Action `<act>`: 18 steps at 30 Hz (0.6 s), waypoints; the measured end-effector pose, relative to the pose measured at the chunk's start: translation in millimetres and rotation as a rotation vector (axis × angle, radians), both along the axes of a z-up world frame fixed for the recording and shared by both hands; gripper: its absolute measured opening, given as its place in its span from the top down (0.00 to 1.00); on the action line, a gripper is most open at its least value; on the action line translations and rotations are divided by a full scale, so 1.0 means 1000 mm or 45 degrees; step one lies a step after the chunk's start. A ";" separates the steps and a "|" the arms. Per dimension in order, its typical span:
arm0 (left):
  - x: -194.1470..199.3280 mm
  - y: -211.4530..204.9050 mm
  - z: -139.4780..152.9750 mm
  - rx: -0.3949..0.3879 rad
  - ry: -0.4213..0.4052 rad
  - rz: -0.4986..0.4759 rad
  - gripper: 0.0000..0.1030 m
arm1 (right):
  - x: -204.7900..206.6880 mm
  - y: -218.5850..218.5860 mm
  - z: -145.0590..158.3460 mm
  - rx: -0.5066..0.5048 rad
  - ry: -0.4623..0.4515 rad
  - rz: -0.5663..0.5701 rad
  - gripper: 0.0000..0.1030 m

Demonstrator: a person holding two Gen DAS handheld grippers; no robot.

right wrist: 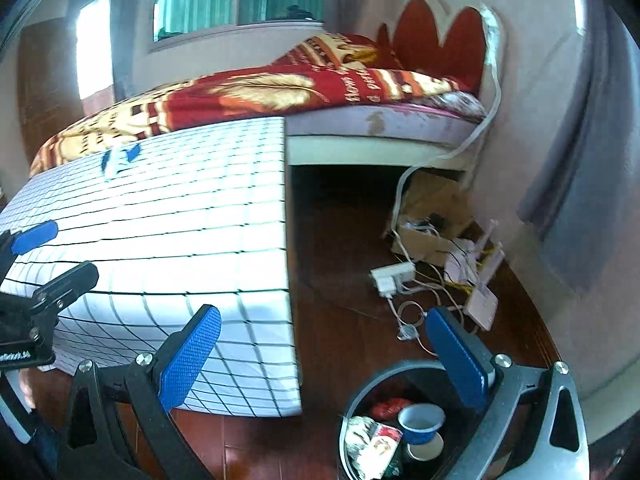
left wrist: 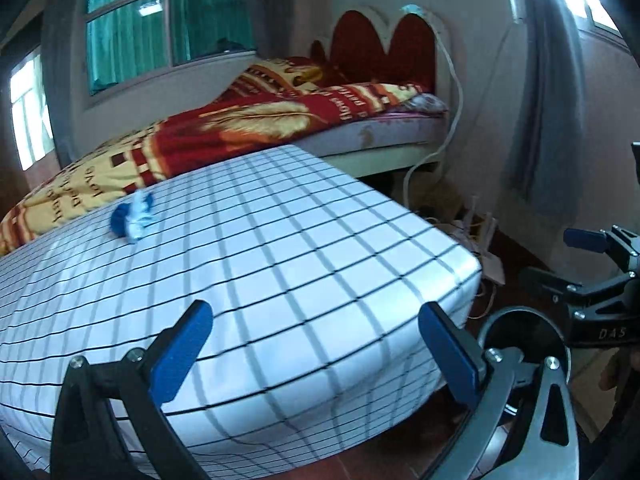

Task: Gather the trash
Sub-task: 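Move both open tools back from the bin to the table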

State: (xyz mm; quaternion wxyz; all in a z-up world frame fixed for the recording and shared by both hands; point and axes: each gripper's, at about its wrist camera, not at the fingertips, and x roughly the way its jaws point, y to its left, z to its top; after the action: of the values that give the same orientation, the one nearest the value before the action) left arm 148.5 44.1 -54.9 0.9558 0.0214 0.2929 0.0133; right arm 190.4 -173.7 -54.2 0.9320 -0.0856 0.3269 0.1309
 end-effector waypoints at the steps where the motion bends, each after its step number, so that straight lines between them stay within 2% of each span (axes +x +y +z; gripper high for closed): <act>1: -0.001 0.008 0.001 -0.001 -0.003 0.018 0.00 | 0.001 0.008 0.002 0.002 -0.002 0.016 0.00; 13: -0.014 0.112 0.014 -0.023 -0.038 0.254 0.00 | 0.030 0.121 0.034 0.053 -0.058 0.257 0.00; 18: -0.012 0.161 0.014 -0.023 -0.013 0.361 0.00 | 0.047 0.176 0.039 0.058 -0.020 0.338 0.00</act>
State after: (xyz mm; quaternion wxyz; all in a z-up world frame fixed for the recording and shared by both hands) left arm 136.7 205.1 -41.2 0.9460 -0.0287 0.2883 0.1457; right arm 237.4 2.7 -15.1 0.9107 -0.1082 0.3024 0.2599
